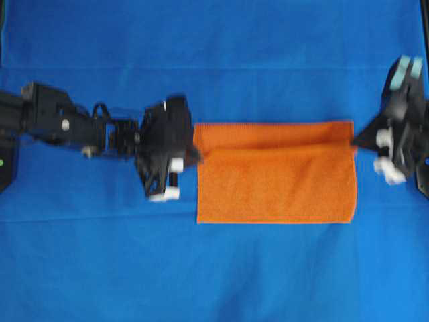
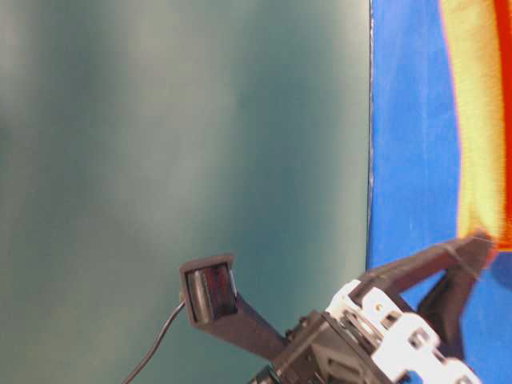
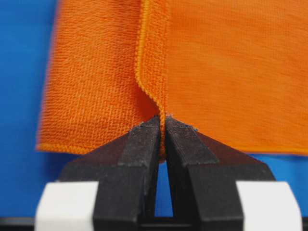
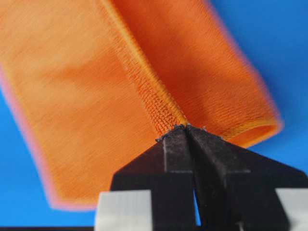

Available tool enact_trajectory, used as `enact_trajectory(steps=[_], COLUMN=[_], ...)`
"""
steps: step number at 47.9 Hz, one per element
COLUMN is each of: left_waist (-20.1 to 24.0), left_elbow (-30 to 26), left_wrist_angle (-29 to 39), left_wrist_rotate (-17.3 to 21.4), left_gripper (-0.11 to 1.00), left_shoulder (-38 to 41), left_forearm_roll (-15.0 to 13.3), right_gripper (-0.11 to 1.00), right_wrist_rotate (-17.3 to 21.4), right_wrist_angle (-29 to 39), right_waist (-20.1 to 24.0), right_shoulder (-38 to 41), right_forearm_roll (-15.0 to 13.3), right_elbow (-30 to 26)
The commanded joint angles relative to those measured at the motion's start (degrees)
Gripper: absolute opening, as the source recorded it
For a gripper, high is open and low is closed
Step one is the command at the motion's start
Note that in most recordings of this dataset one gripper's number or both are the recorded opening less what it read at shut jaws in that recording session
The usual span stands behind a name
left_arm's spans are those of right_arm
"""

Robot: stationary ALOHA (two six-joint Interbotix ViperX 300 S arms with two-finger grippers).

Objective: Fold the orange towel.
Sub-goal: 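Pull both held corners down toward the bottom edge, folding the towel in half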

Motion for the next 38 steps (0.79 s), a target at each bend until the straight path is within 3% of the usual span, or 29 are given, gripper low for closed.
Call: enact_trajectory(steps=[1,10,17,38], left_waist=[-2.5,-6.6,-8.2,-8.5], left_elbow=[-1.1,-1.7,-1.6,-1.5], left_wrist_angle=[-0.2,0.2,0.9,1.7], left_wrist_rotate=[-0.1,-0.8,-1.0,-1.0], left_gripper=[0.01,0.01,0.01,0.01], left_shoulder=[-0.9,-0.4,-0.4,-0.3], left_forearm_roll=[0.0,0.0,0.0,0.0], right_gripper=[0.01,0.01,0.01,0.01], right_wrist_rotate=[0.5,5.4,8.7,10.3], right_wrist_angle=[0.0,-0.2,-0.4,-3.2], right_waist=[4.8,14.2,18.5,23.0], right_shoulder=[0.2,2.5,5.0,10.5], right_forearm_roll=[2.6,4.1,4.1,4.3], right_elbow=[-0.5,-0.5,-0.7,-1.9])
